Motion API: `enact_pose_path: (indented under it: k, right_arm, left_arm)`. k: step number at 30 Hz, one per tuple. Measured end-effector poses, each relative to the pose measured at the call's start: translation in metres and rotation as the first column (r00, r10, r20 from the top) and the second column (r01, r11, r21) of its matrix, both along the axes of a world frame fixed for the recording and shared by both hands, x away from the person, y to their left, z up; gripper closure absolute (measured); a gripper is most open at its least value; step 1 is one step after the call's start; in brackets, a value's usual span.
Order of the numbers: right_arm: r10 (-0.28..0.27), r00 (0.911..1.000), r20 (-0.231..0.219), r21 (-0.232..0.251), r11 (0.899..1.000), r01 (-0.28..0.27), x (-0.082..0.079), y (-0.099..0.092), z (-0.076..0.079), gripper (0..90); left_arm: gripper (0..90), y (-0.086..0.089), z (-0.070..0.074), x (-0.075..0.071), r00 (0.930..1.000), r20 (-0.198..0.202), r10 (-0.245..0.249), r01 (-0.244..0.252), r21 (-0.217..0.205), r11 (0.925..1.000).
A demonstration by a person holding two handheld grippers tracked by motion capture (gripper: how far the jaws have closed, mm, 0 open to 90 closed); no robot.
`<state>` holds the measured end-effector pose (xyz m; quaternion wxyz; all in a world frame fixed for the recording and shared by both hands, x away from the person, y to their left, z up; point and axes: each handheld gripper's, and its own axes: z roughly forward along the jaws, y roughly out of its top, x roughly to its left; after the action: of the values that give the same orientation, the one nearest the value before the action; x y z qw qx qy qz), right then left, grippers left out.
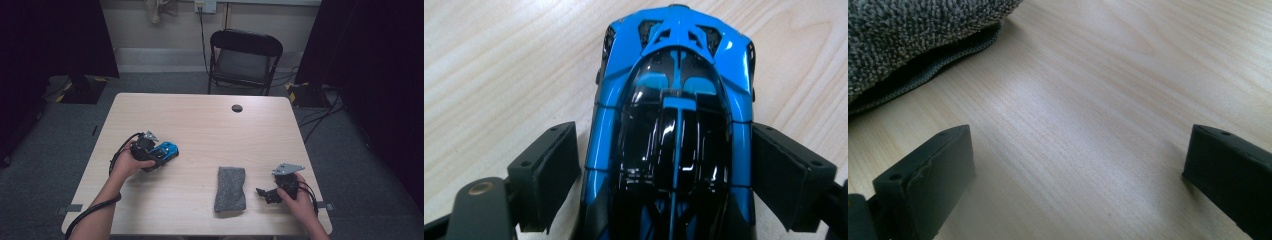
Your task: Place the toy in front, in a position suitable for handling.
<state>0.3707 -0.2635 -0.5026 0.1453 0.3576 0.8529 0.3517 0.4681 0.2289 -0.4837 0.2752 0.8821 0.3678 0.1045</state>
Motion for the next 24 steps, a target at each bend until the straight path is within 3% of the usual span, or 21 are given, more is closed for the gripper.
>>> enact_pose_path:
  k: [13,17,24]
  right_arm:
    - [0.001,1.0,0.0,-0.001,1.0,-0.001,0.0002,0.0,0.0,0.0]
    - [0.001,1.0,0.0,-0.001,1.0,-0.001,0.0002,0.0,0.0,0.0]
    - [0.001,1.0,0.0,-0.001,1.0,-0.001,0.0002,0.0,0.0,0.0]
  left_arm:
    - [15.5,0.0024,-0.0002,0.0005,0.9999,-0.007,-0.011,0.011,0.002,0.9999]
    - [24.4,0.001,0.0021,-0.001,0.9988,0.0,-0.049,0.049,0.0,0.9988]
    - [25.6,0.0008,0.0024,-0.0006,0.9984,0.0,-0.057,0.057,0.002,0.9984]
